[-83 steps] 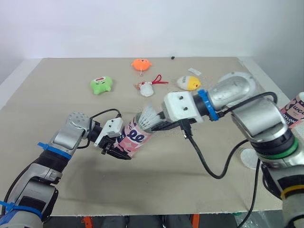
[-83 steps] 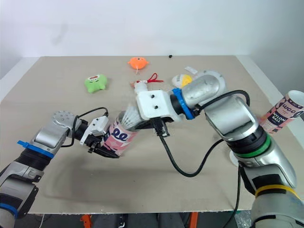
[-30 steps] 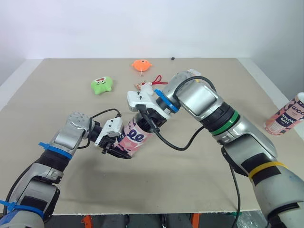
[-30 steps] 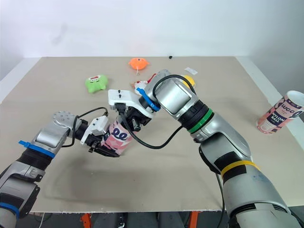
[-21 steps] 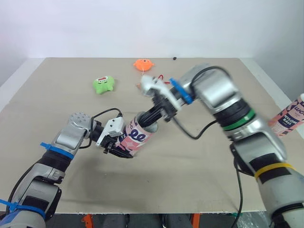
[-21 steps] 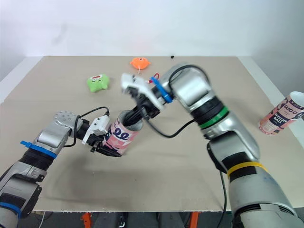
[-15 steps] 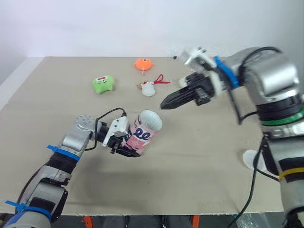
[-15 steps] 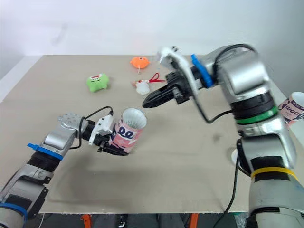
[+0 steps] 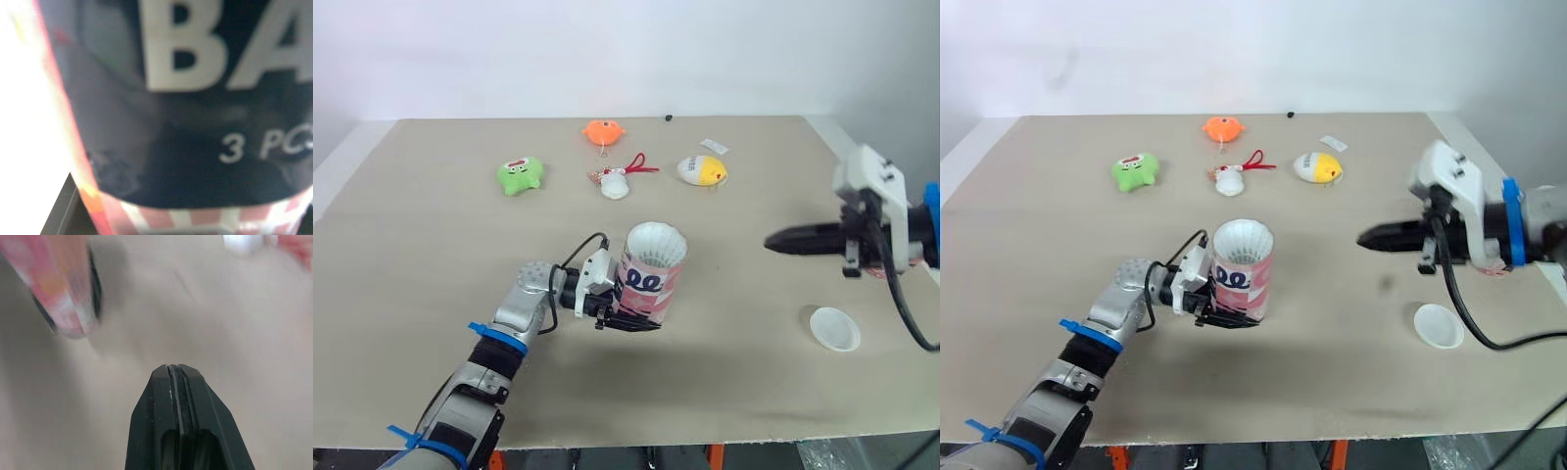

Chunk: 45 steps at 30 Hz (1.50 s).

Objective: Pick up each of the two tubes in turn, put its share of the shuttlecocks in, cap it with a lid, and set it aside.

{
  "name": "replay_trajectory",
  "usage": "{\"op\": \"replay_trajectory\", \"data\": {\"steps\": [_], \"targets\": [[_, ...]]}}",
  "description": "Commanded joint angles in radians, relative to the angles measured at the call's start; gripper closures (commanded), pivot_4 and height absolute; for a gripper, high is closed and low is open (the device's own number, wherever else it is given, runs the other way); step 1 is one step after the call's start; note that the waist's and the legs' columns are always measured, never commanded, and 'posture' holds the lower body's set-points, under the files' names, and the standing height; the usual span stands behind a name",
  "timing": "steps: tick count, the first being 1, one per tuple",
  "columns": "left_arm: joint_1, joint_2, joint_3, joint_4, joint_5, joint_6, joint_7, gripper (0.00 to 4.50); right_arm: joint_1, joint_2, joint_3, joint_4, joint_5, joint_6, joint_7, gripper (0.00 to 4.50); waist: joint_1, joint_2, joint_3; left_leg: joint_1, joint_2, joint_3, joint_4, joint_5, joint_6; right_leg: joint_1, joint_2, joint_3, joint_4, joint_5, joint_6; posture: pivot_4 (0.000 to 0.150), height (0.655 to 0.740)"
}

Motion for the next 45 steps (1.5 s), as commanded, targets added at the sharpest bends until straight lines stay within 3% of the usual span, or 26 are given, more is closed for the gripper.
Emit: {"op": "replay_trajectory", "data": {"steps": [1,8,17,28,36,39,40,41,42,45], "targets": [[-0.002,-0.002,0.009,0.065,0.013,-0.08,-0.013,1.95,0.032,-0.039,-0.049,0.045,-0.029,-0.062,-0.033,3.06,-0.002,0.0,0.0,0.001,0.0,0.001,0.0,0.001,0.0,0.0,0.0,0.001,0.0,0.001,-0.001,0.15,0.74],[-0.002,0.006,-0.03,0.222,0.111,-0.272,-0.016,1.95,0.067,-0.088,0.058,0.289,-0.127,-0.217,-0.039,0.03,0.0,0.001,-0.001,0.006,0.0,0.001,0.0,0.005,0.002,0.004,0.0,0.001,-0.001,0.005,-0.002,0.15,0.74],[0.039,-0.026,-0.012,0.284,0.106,-0.387,0.01,1.95,0.04,-0.116,0.174,0.546,-0.206,-0.345,0.04,0.03,0.001,0.011,-0.007,0.01,-0.001,0.002,0.0,0.005,0.002,0.008,0.0,0.002,-0.001,0.005,-0.002,0.15,0.74],[0.064,-0.04,-0.002,0.261,0.083,-0.329,-0.028,1.95,-0.115,-0.042,0.328,0.758,-0.303,-0.396,0.073,0.03,0.0,0.017,-0.01,0.014,-0.001,0.003,-0.001,0.004,0.001,0.013,0.0,0.003,-0.002,0.004,-0.001,0.15,0.74],[0.082,-0.021,-0.002,0.206,0.073,-0.245,-0.05,1.95,-0.129,-0.009,0.374,0.862,-0.361,-0.449,0.086,0.03,0.0,0.019,-0.012,0.014,-0.001,0.002,-0.002,0.001,0.001,0.013,0.0,0.003,-0.002,0.0,-0.001,0.15,0.74],[0.075,-0.017,0.004,0.204,0.073,-0.239,-0.048,1.95,-0.123,-0.006,0.387,0.882,-0.375,-0.461,0.104,0.82,0.0,0.019,-0.012,0.015,-0.001,0.001,-0.002,0.001,0.001,0.014,0.001,0.003,-0.002,-0.001,-0.001,0.15,0.74],[0.073,-0.016,0.006,0.204,0.073,-0.238,-0.047,1.95,-0.12,-0.006,0.39,0.885,-0.376,-0.461,0.116,0.82,0.0,0.019,-0.012,0.015,-0.001,0.001,-0.002,0.0,0.001,0.014,0.001,0.003,-0.002,-0.001,-0.001,0.15,0.74],[0.071,-0.016,0.008,0.205,0.073,-0.238,-0.046,1.95,-0.119,-0.005,0.392,0.889,-0.377,-0.462,0.124,1.46,0.0,0.019,-0.012,0.015,-0.001,0.001,-0.002,0.0,0.001,0.014,0.001,0.003,-0.002,-0.001,-0.001,0.15,0.74],[0.066,-0.016,0.01,0.208,0.075,-0.241,-0.044,1.95,-0.116,-0.005,0.393,0.893,-0.38,-0.466,0.13,1.62,0.0,0.019,-0.012,0.015,-0.001,0.001,-0.002,0.0,0.001,0.014,0.001,0.003,-0.002,-0.001,-0.001,0.15,0.74],[0.054,-0.017,0.016,0.217,0.077,-0.246,-0.038,1.95,-0.108,-0.008,0.388,0.897,-0.379,-0.471,0.163,2.99,0.0,0.019,-0.012,0.015,-0.001,0.0,-0.002,0.0,0.001,0.014,0.001,0.002,-0.002,-0.001,-0.001,0.15,0.74]]}}
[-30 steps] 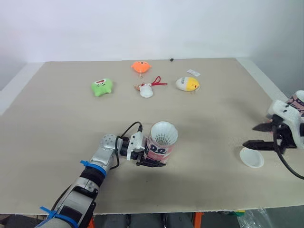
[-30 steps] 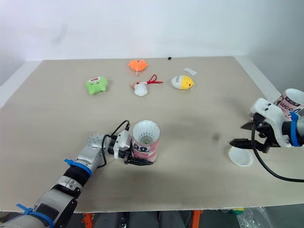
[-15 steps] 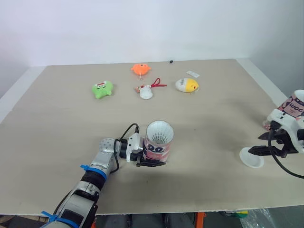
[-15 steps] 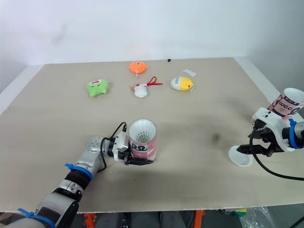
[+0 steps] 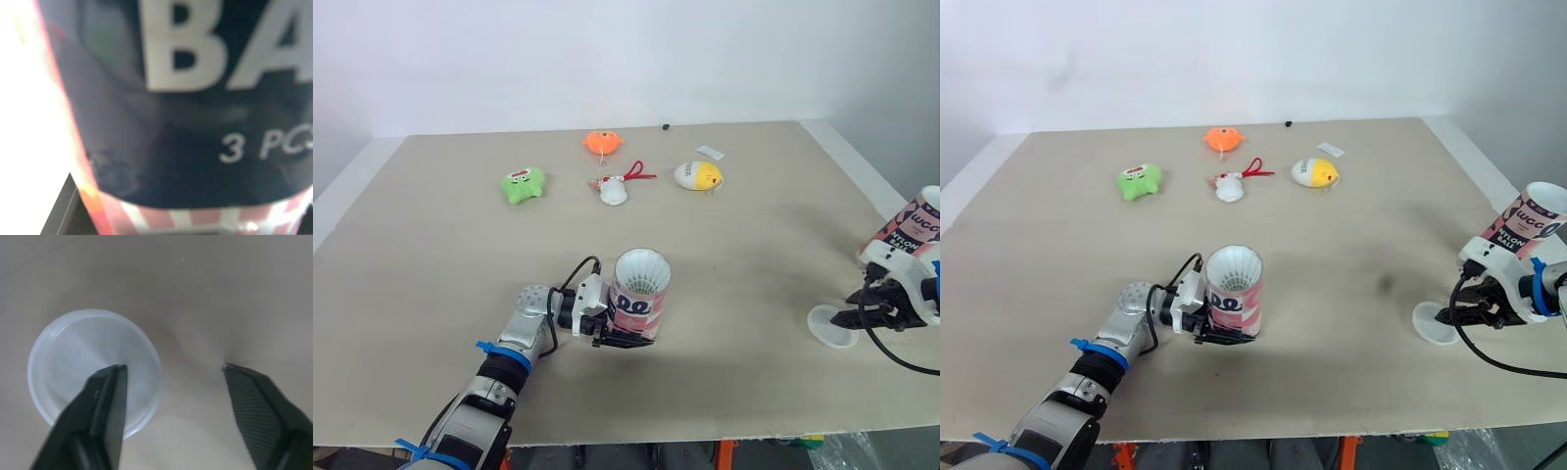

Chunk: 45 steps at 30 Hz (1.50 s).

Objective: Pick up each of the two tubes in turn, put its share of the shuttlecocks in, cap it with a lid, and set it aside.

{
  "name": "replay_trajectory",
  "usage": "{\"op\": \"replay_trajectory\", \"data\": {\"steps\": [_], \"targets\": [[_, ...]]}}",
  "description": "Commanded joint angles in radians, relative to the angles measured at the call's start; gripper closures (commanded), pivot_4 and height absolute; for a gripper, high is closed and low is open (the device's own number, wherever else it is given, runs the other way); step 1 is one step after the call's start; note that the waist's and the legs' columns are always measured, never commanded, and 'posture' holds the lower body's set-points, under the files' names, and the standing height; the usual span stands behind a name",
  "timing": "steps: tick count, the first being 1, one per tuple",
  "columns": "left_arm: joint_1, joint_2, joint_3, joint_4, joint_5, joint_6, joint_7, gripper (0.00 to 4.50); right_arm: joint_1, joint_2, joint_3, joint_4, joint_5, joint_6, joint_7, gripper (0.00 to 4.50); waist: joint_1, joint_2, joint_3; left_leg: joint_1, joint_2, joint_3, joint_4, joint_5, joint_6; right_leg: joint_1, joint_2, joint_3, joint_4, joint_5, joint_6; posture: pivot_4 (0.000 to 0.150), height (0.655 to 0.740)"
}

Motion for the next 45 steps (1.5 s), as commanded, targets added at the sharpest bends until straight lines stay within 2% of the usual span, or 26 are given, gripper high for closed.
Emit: {"op": "replay_trajectory", "data": {"steps": [1,2,3,4,15,19,22,24,27,30,33,37,45], "targets": [[0.01,0.009,-0.007,0.035,0.013,0.009,0.002,1.95,0.01,-0.007,0.006,0.008,0.001,-0.002,0.057,3.51,0.0,0.0,0.0,0.0,0.0,0.0,0.0,0.0,0.0,0.0,0.0,0.0,0.0,0.0,0.0,0.15,0.74],[0.007,0.008,-0.005,0.038,0.013,0.008,0.003,1.95,0.01,-0.008,0.004,0.008,0.002,-0.002,0.066,3.77,0.0,0.0,0.0,0.0,0.0,0.0,0.0,0.0,0.0,0.0,0.0,0.0,0.0,0.0,0.0,0.15,0.74],[0.004,0.007,-0.003,0.04,0.012,0.007,0.004,1.95,0.011,-0.009,0.0,0.005,0.004,-0.004,0.074,4.25,0.0,0.0,0.0,0.0,0.0,0.0,0.0,0.0,0.0,0.0,0.0,0.0,0.0,0.0,0.0,0.15,0.74],[0.001,0.006,-0.001,0.044,0.012,0.006,0.006,1.95,0.013,-0.011,-0.003,0.003,0.005,-0.007,0.081,4.46,0.0,0.0,0.0,0.0,0.0,0.0,0.0,0.0,0.0,0.0,0.0,0.0,0.0,0.0,0.0,0.15,0.74],[-0.021,-0.003,0.004,0.082,0.013,-0.007,0.012,1.95,-0.003,-0.031,-0.034,-0.066,0.015,-0.028,0.115,4.46,0.0,0.0,0.0,0.001,0.0,0.0,0.001,0.0,0.0,0.001,0.0,0.0,0.0,0.0,0.0,0.15,0.74],[-0.024,-0.004,0.0,0.089,0.015,0.0,0.008,1.95,-0.026,-0.044,-0.069,-0.184,0.052,0.005,0.125,4.46,0.0,0.0,0.0,0.001,0.0,0.0,0.001,0.0,0.0,0.001,0.0,0.0,0.0,0.0,0.0,0.15,0.74],[-0.02,0.005,-0.021,0.087,0.024,0.042,-0.013,1.95,-0.057,-0.06,-0.111,-0.373,0.139,0.057,0.17,4.46,0.0,0.0,0.0,0.001,0.0,0.0,0.001,0.0,0.0,0.001,0.0,0.0,0.0,0.0,0.0,0.15,0.74],[-0.015,0.014,-0.036,0.084,0.033,0.063,-0.032,1.95,-0.103,-0.061,-0.124,-0.502,0.201,0.119,0.187,4.46,-0.005,0.002,0.0,0.001,0.0,0.0,0.001,0.0,0.0,0.0,0.0,0.0,0.0,0.0,0.0,0.15,0.74],[-0.021,0.012,-0.036,0.099,0.036,0.07,-0.037,1.95,-0.281,-0.015,-0.085,-0.685,0.3,0.225,0.196,4.46,-0.006,0.002,0.0,0.001,0.0,-0.001,0.0,0.0,0.0,0.0,0.0,-0.001,0.0,0.0,0.0,0.15,0.74],[-0.033,0.009,-0.038,0.117,0.041,0.071,-0.045,1.95,-0.446,0.052,-0.009,-0.769,0.353,0.293,0.21,4.46,-0.009,0.003,-0.002,0.001,0.0,-0.001,-0.001,0.0,-0.001,0.0,0.0,-0.001,0.0,0.0,-0.001,0.15,0.74],[-0.048,0.004,-0.04,0.136,0.046,0.07,-0.05,1.95,-0.593,0.137,0.071,-0.771,0.367,0.321,0.212,4.46,-0.006,-0.005,-0.003,0.001,0.001,-0.003,-0.002,0.0,-0.001,-0.001,-0.001,-0.003,0.0,-0.001,-0.002,0.15,0.74],[-0.067,-0.001,-0.041,0.153,0.05,0.071,-0.052,1.95,-0.742,0.252,0.164,-0.722,0.352,0.304,0.218,4.46,-0.004,-0.004,-0.003,-0.001,0.0,-0.001,-0.002,-0.001,-0.002,-0.002,-0.005,-0.002,-0.001,-0.001,-0.002,0.15,0.74],[-0.053,0.018,-0.047,0.14,0.058,0.072,-0.059,1.95,-0.831,0.372,0.337,-0.625,0.217,0.149,0.223,4.46,-0.002,-0.005,-0.004,-0.001,0.001,-0.001,-0.002,-0.001,-0.002,-0.003,-0.003,-0.004,-0.001,-0.001,-0.003,0.15,0.74]]}}
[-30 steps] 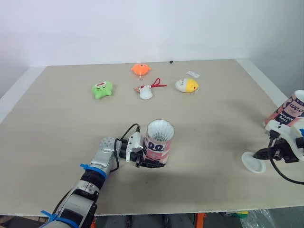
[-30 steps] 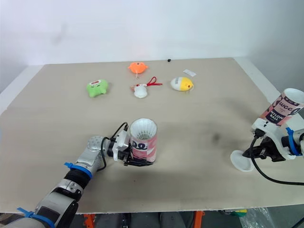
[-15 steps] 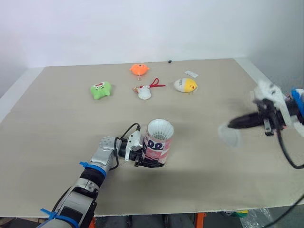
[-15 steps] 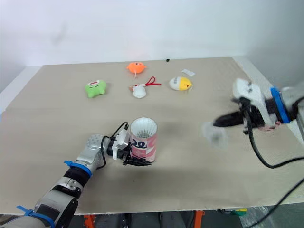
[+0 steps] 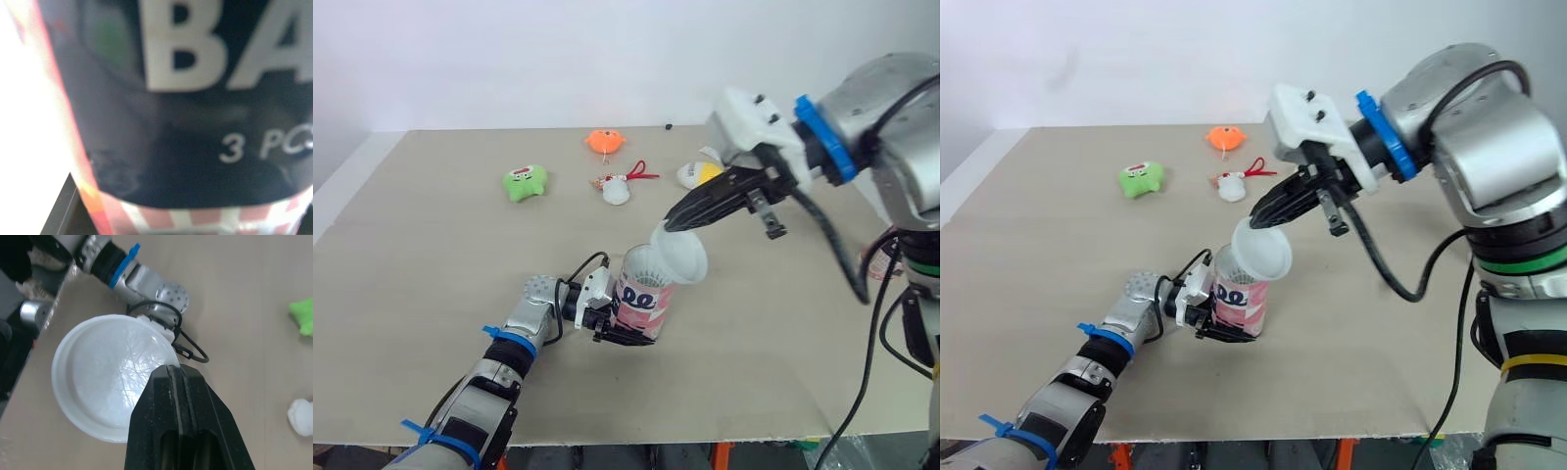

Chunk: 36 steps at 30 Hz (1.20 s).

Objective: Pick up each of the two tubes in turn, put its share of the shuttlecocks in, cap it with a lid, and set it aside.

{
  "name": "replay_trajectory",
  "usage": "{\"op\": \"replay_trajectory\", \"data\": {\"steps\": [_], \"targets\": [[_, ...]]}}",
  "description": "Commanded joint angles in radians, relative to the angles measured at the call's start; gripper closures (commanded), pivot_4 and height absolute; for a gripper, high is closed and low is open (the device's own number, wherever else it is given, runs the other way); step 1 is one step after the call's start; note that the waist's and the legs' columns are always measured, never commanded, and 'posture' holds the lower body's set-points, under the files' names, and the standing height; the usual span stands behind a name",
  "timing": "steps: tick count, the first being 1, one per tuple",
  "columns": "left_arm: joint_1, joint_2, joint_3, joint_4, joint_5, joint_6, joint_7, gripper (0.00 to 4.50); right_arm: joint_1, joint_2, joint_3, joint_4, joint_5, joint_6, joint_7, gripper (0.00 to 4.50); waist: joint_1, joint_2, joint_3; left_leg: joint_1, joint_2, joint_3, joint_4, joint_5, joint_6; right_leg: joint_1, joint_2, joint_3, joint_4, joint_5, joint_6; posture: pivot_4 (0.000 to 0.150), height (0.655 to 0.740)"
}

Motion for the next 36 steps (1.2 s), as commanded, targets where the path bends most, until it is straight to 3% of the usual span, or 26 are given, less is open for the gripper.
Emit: {"op": "replay_trajectory", "data": {"steps": [1,11,36], "targets": [[0.04,0.022,-0.03,0.041,0.05,0.019,0.007,1.95,-0.049,0.028,0.049,0.027,-0.082,-0.104,0.043,4.46,0.0,0.0,0.0,0.0,0.0,0.0,0.0,0.0,0.0,0.0,0.001,0.0,0.0,0.0,0.0,0.15,0.74],[0.038,0.021,-0.032,0.038,0.055,0.002,0.014,1.95,-0.08,0.107,0.116,0.05,-0.243,-0.288,0.04,4.46,0.0,0.0,0.0,0.0,0.001,0.0,-0.001,0.0,0.0,-0.001,0.002,0.0,0.001,0.0,-0.001,0.15,0.74],[0.048,0.039,-0.013,0.018,0.045,0.009,0.021,1.95,0.04,0.09,0.121,-0.107,-0.253,-0.331,0.037,4.46,0.001,-0.001,-0.001,0.0,0.0,-0.001,-0.002,0.0,0.0,0.0,0.001,0.0,0.0,-0.001,-0.001,0.15,0.74]]}}
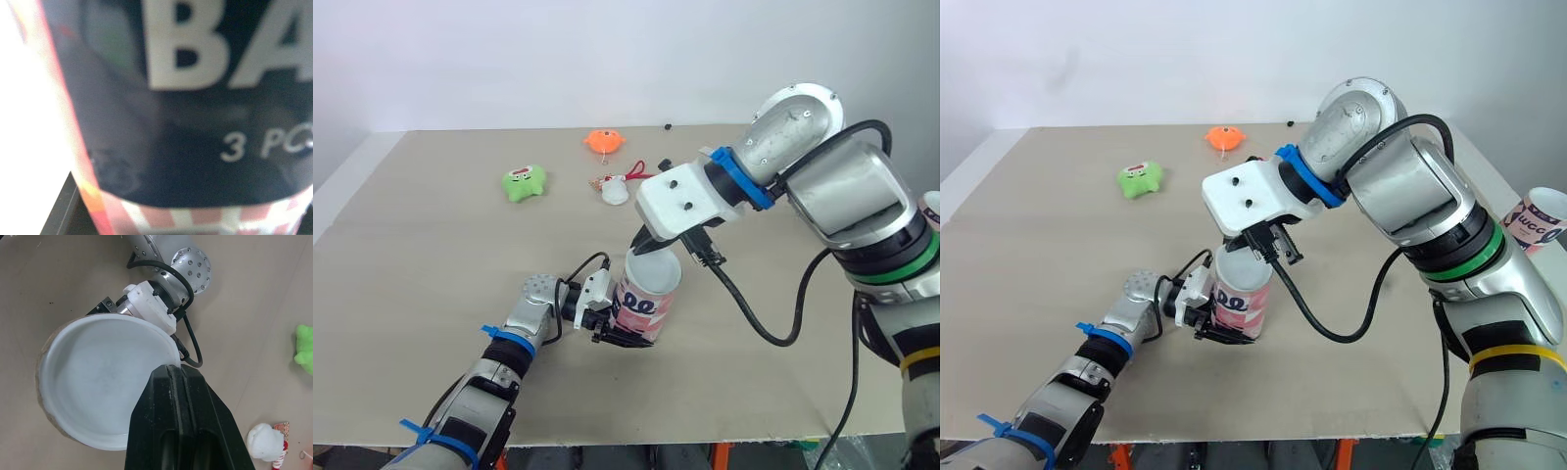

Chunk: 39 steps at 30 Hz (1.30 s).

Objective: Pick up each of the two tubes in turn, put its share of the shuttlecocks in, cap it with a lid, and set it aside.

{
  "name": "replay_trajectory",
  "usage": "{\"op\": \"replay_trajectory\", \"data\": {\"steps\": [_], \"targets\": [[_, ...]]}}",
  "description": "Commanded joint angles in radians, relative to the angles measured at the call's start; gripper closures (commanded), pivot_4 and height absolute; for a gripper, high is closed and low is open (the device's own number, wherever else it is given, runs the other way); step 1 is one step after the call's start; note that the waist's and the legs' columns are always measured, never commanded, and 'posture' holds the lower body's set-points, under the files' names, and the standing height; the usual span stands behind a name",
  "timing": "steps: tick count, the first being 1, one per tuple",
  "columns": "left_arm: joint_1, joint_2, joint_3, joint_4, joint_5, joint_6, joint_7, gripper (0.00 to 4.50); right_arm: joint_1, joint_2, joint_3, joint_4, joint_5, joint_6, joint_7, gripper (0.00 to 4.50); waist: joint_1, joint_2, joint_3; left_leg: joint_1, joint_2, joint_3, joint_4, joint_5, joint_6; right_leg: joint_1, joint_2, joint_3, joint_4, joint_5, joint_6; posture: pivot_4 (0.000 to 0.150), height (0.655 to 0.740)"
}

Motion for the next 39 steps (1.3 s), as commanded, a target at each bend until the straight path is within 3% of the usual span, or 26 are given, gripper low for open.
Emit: {"op": "replay_trajectory", "data": {"steps": [1,8,14,21,26,39], "targets": [[0.048,0.035,-0.006,0.027,0.028,0.032,0.019,1.95,0.03,-0.01,0.002,-0.02,-0.013,-0.035,0.043,4.46,0.0,-0.001,0.0,0.0,0.0,0.0,0.0,0.0,0.0,0.0,0.0,0.0,0.0,0.0,0.0,0.15,0.74],[0.075,0.059,0.001,-0.016,0.023,0.049,0.032,1.95,0.03,-0.044,0.052,-0.003,0.006,-0.129,0.046,4.46,-0.001,-0.007,-0.005,0.002,0.001,0.0,-0.005,0.0,0.0,-0.001,0.001,-0.001,0.0,-0.002,-0.003,0.15,0.74],[0.105,0.062,0.001,-0.054,0.02,0.06,0.057,1.95,-0.026,-0.009,0.117,0.13,-0.002,-0.204,0.046,4.46,-0.003,-0.011,-0.008,0.01,0.002,0.001,-0.011,0.0,0.0,0.004,0.001,-0.001,0.0,-0.004,-0.007,0.15,0.74],[0.124,0.058,0.006,-0.078,0.019,0.069,0.087,1.95,-0.18,-0.026,0.253,0.246,0.169,-0.228,0.046,4.46,-0.019,-0.011,-0.008,0.016,0.003,0.0,-0.015,0.0,0.0,0.006,0.001,-0.001,0.0,-0.005,-0.009,0.15,0.74],[0.123,0.05,0.006,-0.077,0.018,0.068,0.101,1.95,-0.257,-0.052,0.369,0.281,0.212,-0.296,0.046,4.46,-0.019,-0.011,-0.008,0.015,0.002,0.0,-0.017,0.0,0.0,0.004,-0.001,-0.001,0.0,-0.007,-0.009,0.15,0.74],[0.122,0.035,0.006,-0.07,0.017,0.065,0.117,1.95,-0.386,0.005,0.464,0.42,0.274,-0.339,0.046,4.46,-0.019,-0.011,-0.008,0.016,0.002,0.0,-0.017,0.0,0.0,0.004,-0.003,-0.001,0.0,-0.007,-0.009,0.15,0.74]]}}
